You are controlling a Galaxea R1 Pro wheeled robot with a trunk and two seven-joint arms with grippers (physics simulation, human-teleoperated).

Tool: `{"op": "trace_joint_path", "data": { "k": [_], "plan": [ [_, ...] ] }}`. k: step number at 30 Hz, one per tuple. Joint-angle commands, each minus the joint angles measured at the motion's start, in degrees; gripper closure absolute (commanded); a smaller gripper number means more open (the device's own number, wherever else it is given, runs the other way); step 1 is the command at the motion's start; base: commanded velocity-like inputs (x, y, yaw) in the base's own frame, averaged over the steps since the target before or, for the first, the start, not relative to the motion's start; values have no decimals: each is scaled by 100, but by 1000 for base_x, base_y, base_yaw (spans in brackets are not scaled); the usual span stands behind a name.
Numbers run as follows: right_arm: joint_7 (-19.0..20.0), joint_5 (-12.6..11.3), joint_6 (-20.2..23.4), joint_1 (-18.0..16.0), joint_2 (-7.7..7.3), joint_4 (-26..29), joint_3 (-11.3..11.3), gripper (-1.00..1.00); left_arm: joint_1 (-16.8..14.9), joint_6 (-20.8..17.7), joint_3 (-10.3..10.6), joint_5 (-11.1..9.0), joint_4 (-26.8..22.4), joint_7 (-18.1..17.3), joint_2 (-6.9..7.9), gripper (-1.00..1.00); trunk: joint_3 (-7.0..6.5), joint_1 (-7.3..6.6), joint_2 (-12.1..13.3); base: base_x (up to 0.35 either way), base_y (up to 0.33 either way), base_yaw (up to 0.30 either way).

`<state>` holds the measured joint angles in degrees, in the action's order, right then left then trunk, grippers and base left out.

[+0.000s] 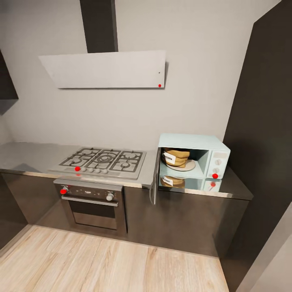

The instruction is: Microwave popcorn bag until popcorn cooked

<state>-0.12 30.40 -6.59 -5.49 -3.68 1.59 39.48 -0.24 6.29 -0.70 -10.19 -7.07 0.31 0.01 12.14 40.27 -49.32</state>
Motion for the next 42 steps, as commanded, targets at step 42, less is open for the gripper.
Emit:
{"op": "trace_joint_path", "data": {
  "k": [42],
  "plan": [
    [-85, 63, 10, -4, 21, -11, 29, -100, -2, 36, -60, -80, 4, 60, -18, -100, 7, 1, -5, 0, 0, -179]
  ]
}}
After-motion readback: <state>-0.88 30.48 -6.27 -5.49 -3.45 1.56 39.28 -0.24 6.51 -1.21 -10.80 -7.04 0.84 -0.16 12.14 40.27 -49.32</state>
